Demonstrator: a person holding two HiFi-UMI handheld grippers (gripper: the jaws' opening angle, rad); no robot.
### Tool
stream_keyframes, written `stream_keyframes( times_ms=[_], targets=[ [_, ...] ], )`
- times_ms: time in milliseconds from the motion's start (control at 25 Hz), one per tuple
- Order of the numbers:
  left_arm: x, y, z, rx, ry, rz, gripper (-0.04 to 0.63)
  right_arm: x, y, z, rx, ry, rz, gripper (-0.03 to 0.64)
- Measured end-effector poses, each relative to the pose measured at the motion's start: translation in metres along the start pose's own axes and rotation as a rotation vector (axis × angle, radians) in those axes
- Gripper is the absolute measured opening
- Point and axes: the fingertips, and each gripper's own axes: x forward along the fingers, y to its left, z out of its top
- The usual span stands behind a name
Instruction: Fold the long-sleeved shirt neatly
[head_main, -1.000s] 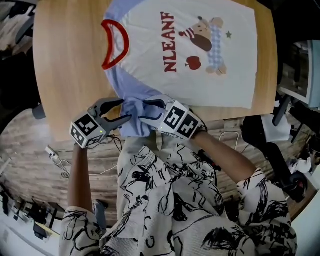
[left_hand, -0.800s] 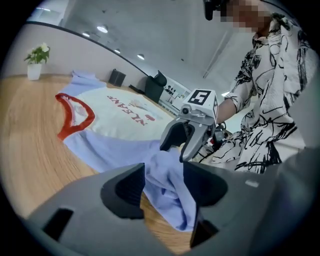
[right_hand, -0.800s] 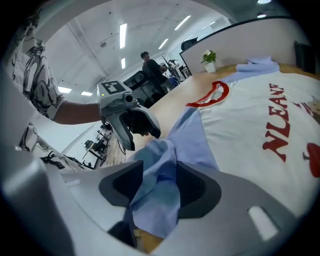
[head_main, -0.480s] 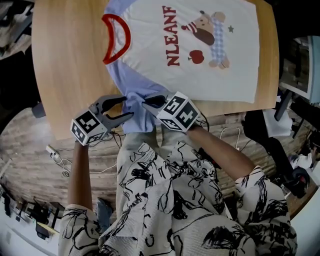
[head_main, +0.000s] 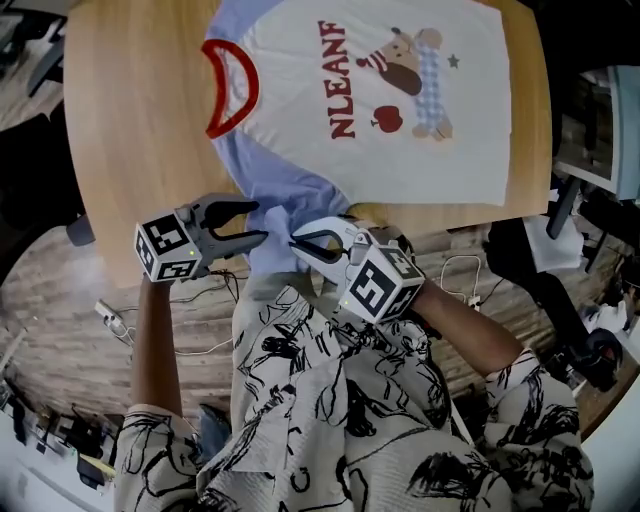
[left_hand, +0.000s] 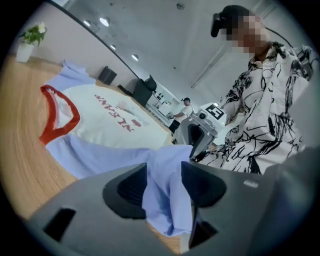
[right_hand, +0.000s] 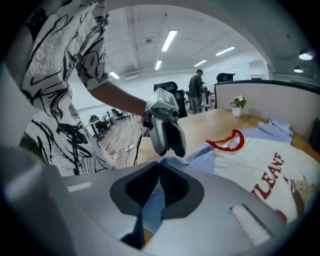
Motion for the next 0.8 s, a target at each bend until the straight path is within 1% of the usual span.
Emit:
stream_keyframes(
  times_ms=[200,240,280,360,400,440,520,600,680,800],
  targets=[
    [0.013,-0.002,0.003,-0.086,0.054,-0.134,0.173,-0.002,0.005,0.007,-0.129,0.008,-0.017,0.026],
    [0.015,-0.002,0.003,-0.096,0.064,-0.154,0.129,-0.002,0.006,0.007,-0.15,0.015,-0.021,0.026],
    [0.016,-0.001,0.004,-0.102,0.071,-0.165,0.018,-0.002,0.005,0.006,-0.162,0.022,-0.029,0.026],
    [0.012,-0.003,0.01,-0.093,0.062,-0.164,0.011,-0.005,-0.002,0.005,-0.138,0.022,-0.062,0.026],
    [0.008,-0.004,0.015,-0.064,0.046,-0.145,0.011,-0.008,-0.008,0.005,-0.095,0.012,-0.085,0.026],
    [0.003,-0.006,0.023,-0.018,0.023,-0.112,0.011,-0.013,-0.014,0.006,-0.039,-0.005,-0.107,0.026],
    [-0.008,-0.01,0.043,0.088,-0.036,-0.028,0.011,-0.027,-0.03,0.009,0.083,-0.048,-0.148,0.026],
    [-0.019,-0.013,0.066,0.174,-0.091,0.053,0.011,-0.04,-0.047,0.017,0.176,-0.093,-0.189,0.026],
    [-0.026,-0.016,0.087,0.262,-0.116,0.132,0.011,-0.051,-0.063,0.029,0.228,-0.116,-0.232,0.026],
    [-0.03,-0.018,0.119,0.421,-0.106,0.236,0.011,-0.066,-0.085,0.051,0.219,-0.118,-0.291,0.026]
  ],
)
